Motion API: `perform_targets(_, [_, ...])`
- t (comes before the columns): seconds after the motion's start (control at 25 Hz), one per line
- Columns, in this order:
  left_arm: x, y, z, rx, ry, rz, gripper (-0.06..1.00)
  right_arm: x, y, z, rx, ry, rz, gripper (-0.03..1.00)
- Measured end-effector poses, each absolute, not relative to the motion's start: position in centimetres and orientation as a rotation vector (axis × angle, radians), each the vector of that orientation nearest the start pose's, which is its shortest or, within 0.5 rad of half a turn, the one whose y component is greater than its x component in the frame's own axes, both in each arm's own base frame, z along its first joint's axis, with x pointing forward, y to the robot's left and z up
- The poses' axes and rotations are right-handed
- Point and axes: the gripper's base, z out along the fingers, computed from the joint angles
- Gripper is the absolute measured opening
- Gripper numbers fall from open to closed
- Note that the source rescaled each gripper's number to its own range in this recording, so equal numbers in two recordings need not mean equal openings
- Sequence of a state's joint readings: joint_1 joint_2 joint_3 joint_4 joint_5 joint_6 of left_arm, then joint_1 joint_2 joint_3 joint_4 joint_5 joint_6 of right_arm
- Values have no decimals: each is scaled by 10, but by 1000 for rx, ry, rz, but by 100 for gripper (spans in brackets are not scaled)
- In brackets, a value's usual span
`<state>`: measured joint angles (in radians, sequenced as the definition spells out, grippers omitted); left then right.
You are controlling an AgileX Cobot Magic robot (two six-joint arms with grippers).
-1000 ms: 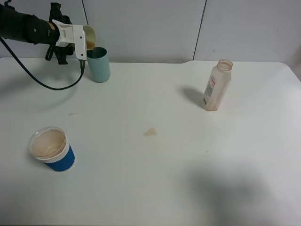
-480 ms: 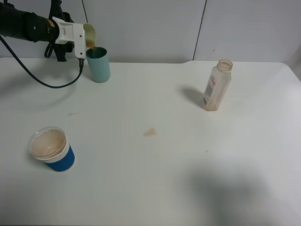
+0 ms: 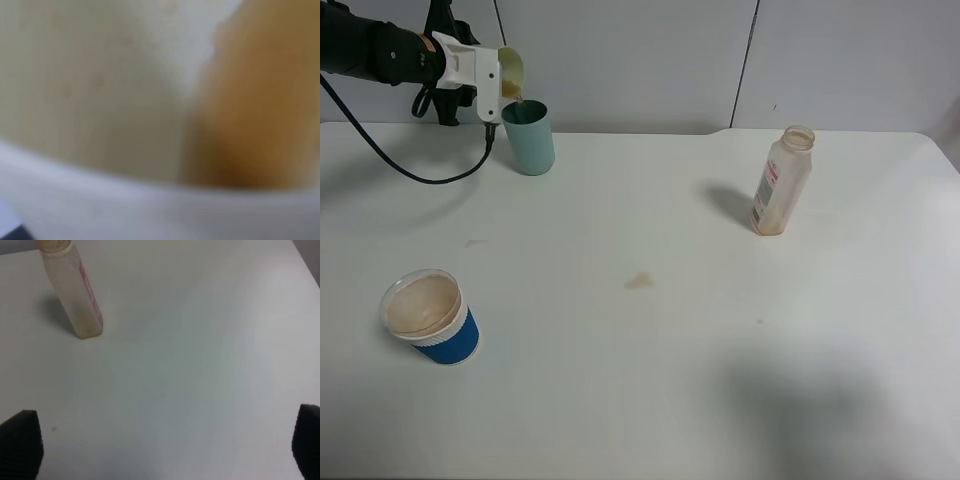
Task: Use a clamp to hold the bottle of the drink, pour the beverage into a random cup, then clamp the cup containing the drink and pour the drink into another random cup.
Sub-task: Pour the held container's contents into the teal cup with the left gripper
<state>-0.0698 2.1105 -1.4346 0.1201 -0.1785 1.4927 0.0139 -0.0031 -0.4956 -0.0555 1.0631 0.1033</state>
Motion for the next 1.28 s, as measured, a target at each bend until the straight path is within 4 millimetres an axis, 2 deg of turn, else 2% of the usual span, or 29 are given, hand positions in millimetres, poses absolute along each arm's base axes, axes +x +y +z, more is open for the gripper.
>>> perform_targets(0.8, [481,-36,188,1721,1276,1041,2,-5,-4,276,94,2044,7,100])
perform_targets(1.28, [483,-38,194,1695,1200,1094,2,-5,-4,276,94,2044,7,100])
